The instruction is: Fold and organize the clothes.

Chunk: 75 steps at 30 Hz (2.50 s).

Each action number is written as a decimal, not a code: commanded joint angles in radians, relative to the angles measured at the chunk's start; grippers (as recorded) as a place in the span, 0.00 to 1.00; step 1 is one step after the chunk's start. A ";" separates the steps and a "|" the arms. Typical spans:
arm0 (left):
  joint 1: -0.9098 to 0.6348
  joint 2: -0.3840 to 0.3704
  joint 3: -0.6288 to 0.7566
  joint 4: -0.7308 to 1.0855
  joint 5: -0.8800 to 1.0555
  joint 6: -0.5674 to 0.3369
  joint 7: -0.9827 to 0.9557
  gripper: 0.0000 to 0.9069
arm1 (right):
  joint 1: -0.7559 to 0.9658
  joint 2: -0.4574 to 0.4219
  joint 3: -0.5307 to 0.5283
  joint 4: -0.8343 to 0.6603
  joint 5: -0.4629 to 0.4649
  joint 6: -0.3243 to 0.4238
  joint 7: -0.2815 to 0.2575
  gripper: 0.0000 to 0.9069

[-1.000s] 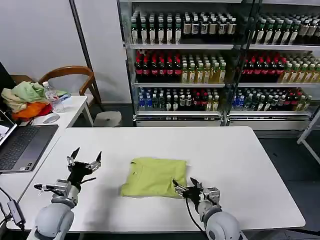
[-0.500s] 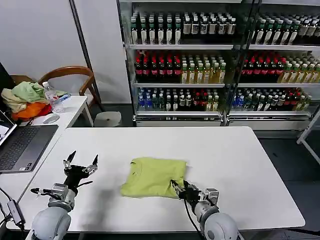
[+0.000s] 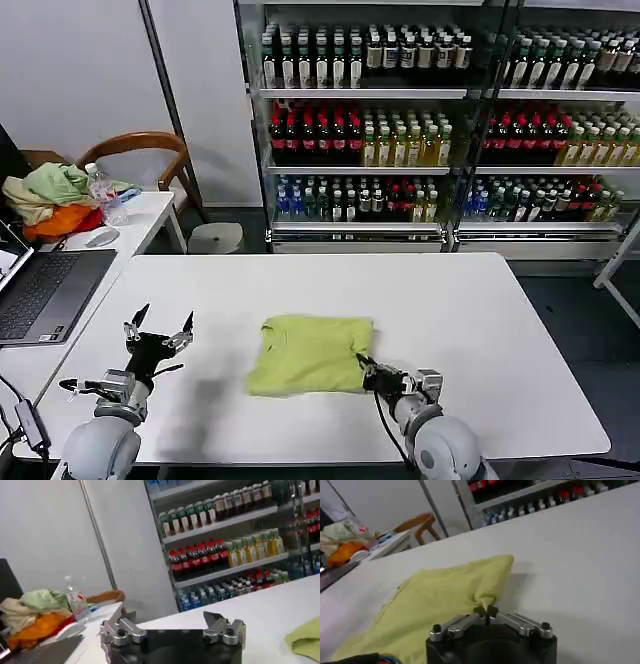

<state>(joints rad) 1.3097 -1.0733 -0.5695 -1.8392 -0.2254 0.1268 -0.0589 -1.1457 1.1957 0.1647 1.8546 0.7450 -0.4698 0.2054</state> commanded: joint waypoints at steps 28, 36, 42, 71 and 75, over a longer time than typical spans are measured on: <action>0.006 0.007 0.013 0.017 -0.003 -0.010 -0.001 1.00 | 0.045 -0.026 0.057 -0.046 -0.070 0.010 0.006 0.00; 0.006 -0.002 0.018 0.015 -0.002 -0.010 -0.001 1.00 | -0.002 -0.033 0.067 -0.003 -0.071 0.009 0.014 0.00; 0.009 -0.004 0.016 0.009 -0.002 -0.010 -0.001 1.00 | -0.007 -0.030 0.061 0.013 -0.067 0.004 0.015 0.00; 0.001 -0.006 0.017 0.014 -0.004 -0.009 -0.002 1.00 | -0.007 -0.033 0.084 0.043 -0.081 -0.002 0.014 1.00; -0.001 -0.005 0.017 0.013 -0.006 -0.009 0.000 1.00 | -0.011 -0.038 0.088 0.065 -0.081 -0.010 0.018 1.00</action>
<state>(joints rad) 1.3091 -1.0803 -0.5519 -1.8261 -0.2284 0.1173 -0.0602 -1.1536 1.1608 0.2495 1.8925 0.6647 -0.4729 0.2209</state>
